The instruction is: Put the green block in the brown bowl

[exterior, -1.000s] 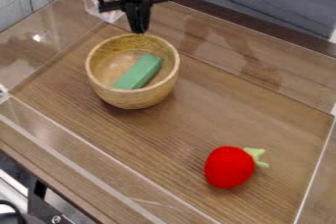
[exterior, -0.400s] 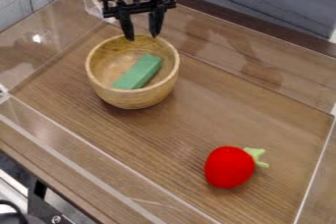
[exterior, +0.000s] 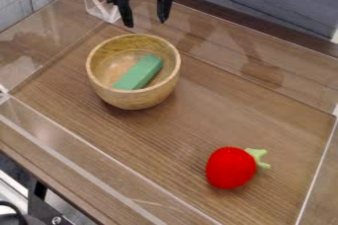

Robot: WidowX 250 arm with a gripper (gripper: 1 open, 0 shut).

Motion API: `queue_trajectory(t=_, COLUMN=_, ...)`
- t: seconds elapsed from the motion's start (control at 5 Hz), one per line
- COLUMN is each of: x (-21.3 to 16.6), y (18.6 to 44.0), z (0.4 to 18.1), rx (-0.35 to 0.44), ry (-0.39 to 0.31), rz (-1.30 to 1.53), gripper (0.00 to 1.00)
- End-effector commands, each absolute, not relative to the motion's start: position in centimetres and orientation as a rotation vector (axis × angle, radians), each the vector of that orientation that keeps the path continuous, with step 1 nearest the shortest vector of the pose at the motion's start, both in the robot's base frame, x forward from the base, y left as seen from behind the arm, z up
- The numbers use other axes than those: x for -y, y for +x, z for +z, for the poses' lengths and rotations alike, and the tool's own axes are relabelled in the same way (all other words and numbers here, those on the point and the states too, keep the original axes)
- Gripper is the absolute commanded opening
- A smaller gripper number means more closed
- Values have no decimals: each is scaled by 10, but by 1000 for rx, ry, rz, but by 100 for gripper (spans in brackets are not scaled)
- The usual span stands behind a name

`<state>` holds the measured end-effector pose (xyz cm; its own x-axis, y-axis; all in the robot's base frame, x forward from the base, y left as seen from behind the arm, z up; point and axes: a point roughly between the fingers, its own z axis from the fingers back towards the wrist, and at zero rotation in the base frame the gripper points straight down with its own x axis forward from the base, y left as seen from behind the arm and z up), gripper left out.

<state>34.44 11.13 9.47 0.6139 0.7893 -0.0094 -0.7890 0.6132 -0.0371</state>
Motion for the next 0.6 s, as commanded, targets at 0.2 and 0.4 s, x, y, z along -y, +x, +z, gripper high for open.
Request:
queue_trajectory(t=0.2, x=-76, y=351, z=129, rx=86, ry=-33, rz=793, gripper=100)
queue_trajectory(t=0.4, x=-54, y=355, z=132, rx=91, ry=-31, rz=724, gripper=0)
